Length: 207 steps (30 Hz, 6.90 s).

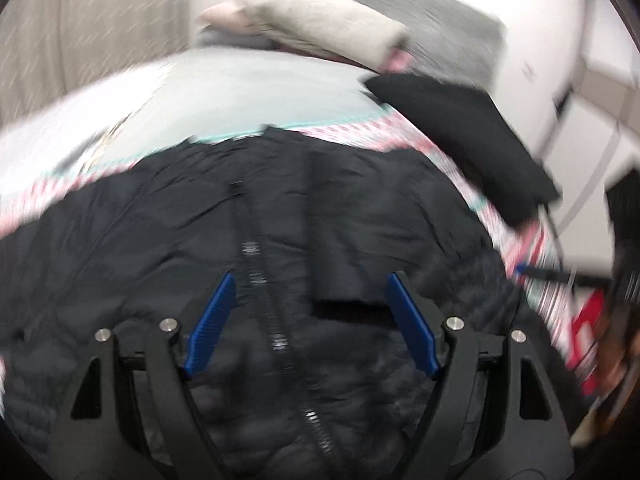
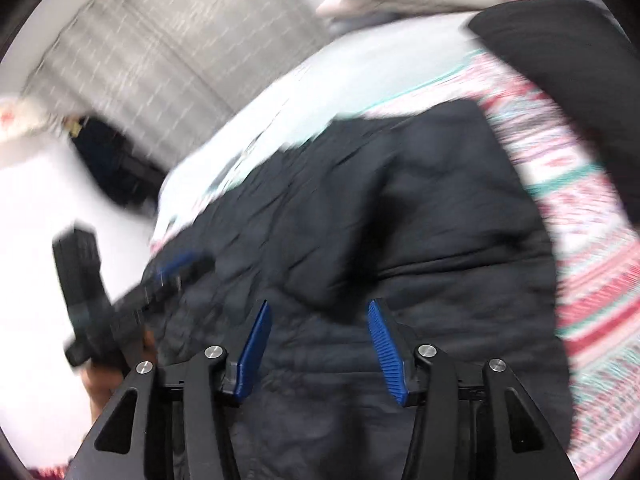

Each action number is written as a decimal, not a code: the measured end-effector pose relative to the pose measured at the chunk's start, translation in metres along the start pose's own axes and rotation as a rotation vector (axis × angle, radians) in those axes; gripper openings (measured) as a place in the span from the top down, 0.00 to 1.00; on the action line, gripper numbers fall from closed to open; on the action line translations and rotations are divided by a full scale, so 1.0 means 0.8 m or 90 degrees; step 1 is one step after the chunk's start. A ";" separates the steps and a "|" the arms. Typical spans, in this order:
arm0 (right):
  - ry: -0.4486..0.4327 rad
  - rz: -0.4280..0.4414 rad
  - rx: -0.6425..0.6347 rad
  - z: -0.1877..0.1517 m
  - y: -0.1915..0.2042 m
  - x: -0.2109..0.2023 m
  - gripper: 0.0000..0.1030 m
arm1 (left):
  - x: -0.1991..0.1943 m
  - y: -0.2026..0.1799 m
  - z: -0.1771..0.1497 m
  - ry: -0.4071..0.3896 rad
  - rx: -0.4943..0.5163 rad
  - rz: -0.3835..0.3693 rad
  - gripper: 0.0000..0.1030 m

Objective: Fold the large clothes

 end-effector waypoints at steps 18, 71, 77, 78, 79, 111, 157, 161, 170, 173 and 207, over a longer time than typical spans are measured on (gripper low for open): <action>-0.104 -0.045 0.123 0.022 -0.105 -0.053 0.49 | 0.073 -0.048 0.029 0.055 -0.095 0.059 0.91; -0.079 -0.243 -0.073 0.016 -0.105 0.036 0.50 | 0.064 0.106 -0.036 0.081 -0.129 0.135 0.21; -0.021 -0.264 -0.027 0.006 -0.128 0.047 0.49 | 0.069 0.101 -0.054 0.106 -0.130 0.111 0.03; -0.019 -0.265 -0.028 0.006 -0.127 0.046 0.48 | 0.067 0.100 -0.054 0.113 -0.132 0.108 0.03; -0.016 -0.267 -0.032 0.008 -0.121 0.043 0.48 | 0.061 0.100 -0.054 0.123 -0.140 0.098 0.03; 0.034 -0.202 -0.166 -0.022 0.056 0.020 0.18 | -0.289 0.424 -0.175 -0.031 -0.455 0.282 0.03; 0.070 -0.192 -0.245 -0.055 0.059 0.049 0.18 | -0.175 0.359 -0.013 -0.177 -0.309 0.308 0.95; 0.077 -0.183 -0.227 -0.054 0.052 0.053 0.18 | -0.116 0.297 -0.013 -0.121 -0.271 0.240 0.95; 0.095 -0.135 -0.223 -0.069 0.065 0.067 0.18 | -0.031 0.184 -0.040 0.052 -0.191 0.037 0.55; 0.098 -0.120 -0.204 -0.073 0.067 0.069 0.18 | -0.067 0.180 -0.023 -0.008 -0.196 0.007 0.36; -0.044 0.029 -0.087 0.059 0.184 0.152 0.90 | -0.122 0.382 -0.049 -0.178 -0.499 0.088 0.65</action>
Point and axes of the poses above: each gripper's, at about its wrist camera, not at the fingertips, and x roughly the way its jaws point, y to its left, z to its top, the point moved 5 cm from there along x, roughly the way its jaws point, and after that the axes turned 10 degrees about -y, right-handed, at the moved point
